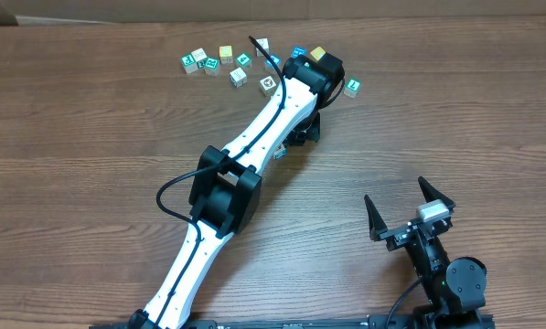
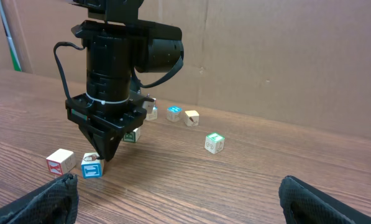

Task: Form a horizontal line

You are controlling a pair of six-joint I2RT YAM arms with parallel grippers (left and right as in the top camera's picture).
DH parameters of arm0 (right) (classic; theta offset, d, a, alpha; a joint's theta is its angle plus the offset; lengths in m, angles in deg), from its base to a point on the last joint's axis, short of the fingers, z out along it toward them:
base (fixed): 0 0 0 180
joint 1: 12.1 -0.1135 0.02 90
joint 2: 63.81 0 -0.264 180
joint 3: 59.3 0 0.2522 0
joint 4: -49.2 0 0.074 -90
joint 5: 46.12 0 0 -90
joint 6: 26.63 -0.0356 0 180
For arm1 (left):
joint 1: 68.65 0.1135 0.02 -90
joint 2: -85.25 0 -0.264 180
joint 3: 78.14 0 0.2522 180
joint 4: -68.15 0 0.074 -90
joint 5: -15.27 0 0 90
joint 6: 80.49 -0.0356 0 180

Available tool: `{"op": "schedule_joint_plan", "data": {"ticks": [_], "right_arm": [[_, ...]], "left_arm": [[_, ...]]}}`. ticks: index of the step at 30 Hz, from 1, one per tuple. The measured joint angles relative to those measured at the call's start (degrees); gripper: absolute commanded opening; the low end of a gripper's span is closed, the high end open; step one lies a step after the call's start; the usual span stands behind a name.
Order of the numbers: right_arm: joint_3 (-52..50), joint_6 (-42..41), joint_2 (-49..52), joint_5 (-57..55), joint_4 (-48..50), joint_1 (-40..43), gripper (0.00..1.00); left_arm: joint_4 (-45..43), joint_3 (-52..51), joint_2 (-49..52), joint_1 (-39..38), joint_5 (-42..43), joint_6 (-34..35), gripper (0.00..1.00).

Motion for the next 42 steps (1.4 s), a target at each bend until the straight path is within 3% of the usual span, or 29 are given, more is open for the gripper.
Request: {"op": "schedule_joint_plan", "data": {"ticks": [13, 34, 42], "right_arm": [[0.0, 0.0, 0.0, 0.0, 0.0, 0.0, 1.00], [0.0, 0.0, 0.0, 0.0, 0.0, 0.0, 1.00], [0.0, 0.0, 0.0, 0.0, 0.0, 0.0, 1.00]], "left_arm": [[-1.9, 0.0, 0.2, 0.0, 0.0, 0.0, 0.04], [4.7, 0.0, 0.9, 0.0, 0.0, -1.6, 0.04], [0.8, 0.0, 0.9, 0.0, 0.0, -1.6, 0.05]]}}
